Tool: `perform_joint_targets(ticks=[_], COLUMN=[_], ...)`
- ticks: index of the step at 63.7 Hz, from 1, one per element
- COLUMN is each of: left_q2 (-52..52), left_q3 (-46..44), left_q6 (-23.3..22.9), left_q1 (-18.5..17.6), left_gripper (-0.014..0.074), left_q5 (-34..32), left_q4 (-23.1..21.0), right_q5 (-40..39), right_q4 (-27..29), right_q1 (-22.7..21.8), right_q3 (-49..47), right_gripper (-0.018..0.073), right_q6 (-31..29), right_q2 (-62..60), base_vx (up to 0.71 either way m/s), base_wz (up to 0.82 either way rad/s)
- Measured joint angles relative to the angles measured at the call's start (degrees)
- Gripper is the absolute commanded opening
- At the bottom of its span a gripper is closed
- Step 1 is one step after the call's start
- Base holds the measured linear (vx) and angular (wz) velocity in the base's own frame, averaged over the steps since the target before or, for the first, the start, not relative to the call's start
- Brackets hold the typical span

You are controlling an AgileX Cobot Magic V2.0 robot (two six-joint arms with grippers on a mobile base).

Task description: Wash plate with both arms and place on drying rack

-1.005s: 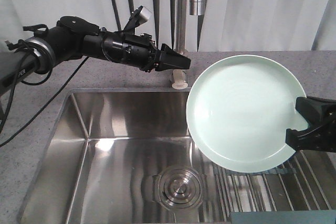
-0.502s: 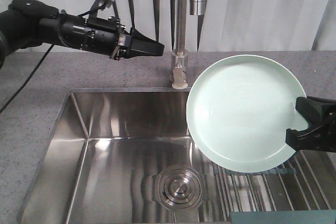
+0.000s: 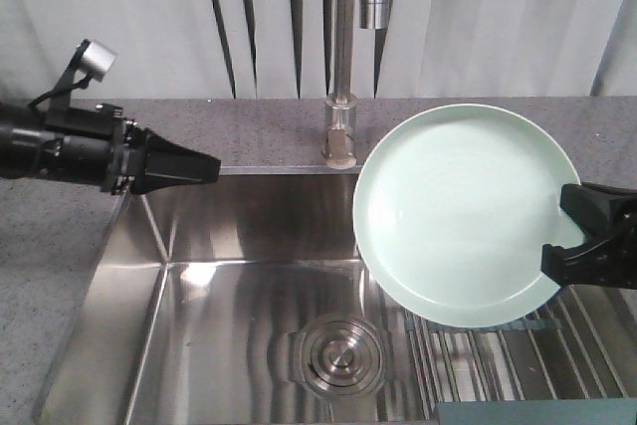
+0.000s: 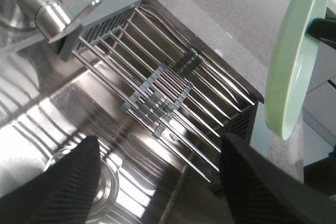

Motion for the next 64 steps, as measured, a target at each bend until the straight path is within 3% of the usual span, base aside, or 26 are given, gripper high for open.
perform_joint_targets(ticks=[22,38,64], left_q2=[-13.0,-17.1,-17.4], left_q3=[14.1,14.7,14.7], left_q6=[4.7,5.2,5.2], left_q1=[2.4,4.6,4.6], left_gripper=[0.0471,0.0471,0.0471], left_q5=[-0.6,-0.5,-0.5], left_q4=[0.5,0.0,0.0], right_q5=[0.0,0.0,0.0], right_q4=[0.0,0.0,0.0], right_q1=[0.0,0.0,0.0], right_q3=[0.0,0.0,0.0], right_gripper=[-0.0005,-0.0005,-0.0005], right_q6=[0.0,0.0,0.0], right_q2=[0.0,0.0,0.0], base_vx=[0.0,0.0,0.0], base_wz=[0.0,0.0,0.0])
